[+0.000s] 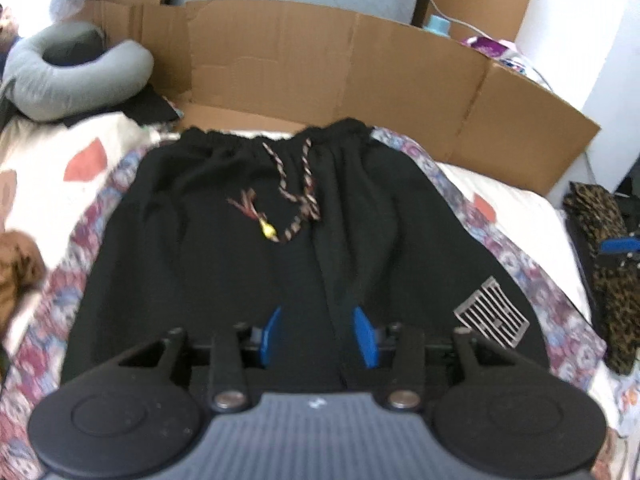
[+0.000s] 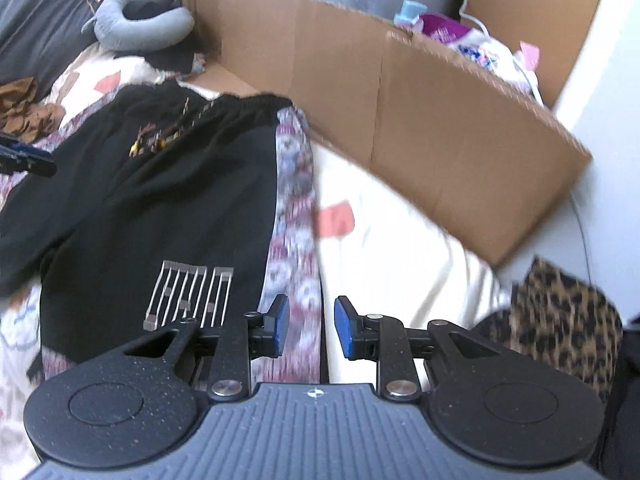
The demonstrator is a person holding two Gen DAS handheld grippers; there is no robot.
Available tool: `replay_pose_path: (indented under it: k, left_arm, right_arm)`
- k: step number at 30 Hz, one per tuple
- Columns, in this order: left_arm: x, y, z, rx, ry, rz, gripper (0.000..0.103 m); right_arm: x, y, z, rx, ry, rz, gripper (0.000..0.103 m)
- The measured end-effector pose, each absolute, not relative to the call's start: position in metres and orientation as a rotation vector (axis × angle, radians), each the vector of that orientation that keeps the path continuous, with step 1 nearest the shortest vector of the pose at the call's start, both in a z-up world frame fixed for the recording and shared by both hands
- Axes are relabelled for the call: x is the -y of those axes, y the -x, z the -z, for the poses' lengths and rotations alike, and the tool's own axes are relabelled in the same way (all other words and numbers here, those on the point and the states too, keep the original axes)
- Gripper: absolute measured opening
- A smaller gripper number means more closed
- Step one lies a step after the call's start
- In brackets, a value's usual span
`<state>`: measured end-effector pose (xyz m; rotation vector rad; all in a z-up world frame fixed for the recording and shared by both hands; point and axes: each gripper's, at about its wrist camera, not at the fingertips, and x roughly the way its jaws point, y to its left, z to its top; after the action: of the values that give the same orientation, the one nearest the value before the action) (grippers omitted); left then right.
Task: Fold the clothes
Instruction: 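Lay the black shorts flat on the bed with both grippers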
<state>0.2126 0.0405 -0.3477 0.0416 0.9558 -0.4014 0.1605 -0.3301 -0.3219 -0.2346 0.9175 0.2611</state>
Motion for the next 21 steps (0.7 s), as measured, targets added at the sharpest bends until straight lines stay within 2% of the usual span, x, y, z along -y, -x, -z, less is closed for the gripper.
replay_pose_path:
  k: [13,21]
  left_arm:
    - [-0.030,-0.164,0.374,-1.134,-0.038,0.410,0.041]
    - [-0.024,-0.145,0.388,-1.225,0.013,0.383,0.041]
  right_arm:
    - [0.342,-0.102,0.346,-0.946,0.109,-0.191,0.031]
    - [0.351,-0.096,0.356,-0.921,0.074,-0.146,0.031]
